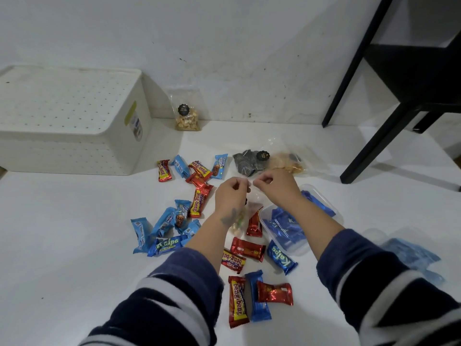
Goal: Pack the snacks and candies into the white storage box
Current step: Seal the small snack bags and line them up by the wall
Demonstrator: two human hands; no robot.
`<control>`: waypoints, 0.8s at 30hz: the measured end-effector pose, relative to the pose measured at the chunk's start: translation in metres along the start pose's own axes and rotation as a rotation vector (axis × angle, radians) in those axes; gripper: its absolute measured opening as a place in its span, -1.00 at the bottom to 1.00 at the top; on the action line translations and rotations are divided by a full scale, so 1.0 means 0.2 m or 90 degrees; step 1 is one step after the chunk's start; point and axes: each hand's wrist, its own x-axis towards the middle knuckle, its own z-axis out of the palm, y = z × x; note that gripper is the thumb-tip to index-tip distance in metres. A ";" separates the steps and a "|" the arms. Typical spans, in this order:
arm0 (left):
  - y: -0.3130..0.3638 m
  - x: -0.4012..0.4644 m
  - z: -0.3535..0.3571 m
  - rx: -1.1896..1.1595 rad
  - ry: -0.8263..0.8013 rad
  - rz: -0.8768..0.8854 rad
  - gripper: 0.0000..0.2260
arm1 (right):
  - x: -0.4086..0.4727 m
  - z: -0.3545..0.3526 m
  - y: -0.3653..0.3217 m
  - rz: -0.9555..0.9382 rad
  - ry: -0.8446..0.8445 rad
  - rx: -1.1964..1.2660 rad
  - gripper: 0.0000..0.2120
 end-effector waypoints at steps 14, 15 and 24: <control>-0.23 -0.06 -0.11 0.421 -0.036 0.060 -0.38 | 0.05 0.05 -0.05 0.006 -0.004 0.053 -0.88; -0.27 -0.06 -0.12 0.419 -0.057 0.042 -0.34 | 0.04 0.05 -0.04 0.007 -0.008 0.067 -0.90; -0.25 -0.08 -0.11 0.337 0.016 0.091 -0.34 | -0.03 0.09 -0.04 -0.017 0.108 0.160 -0.70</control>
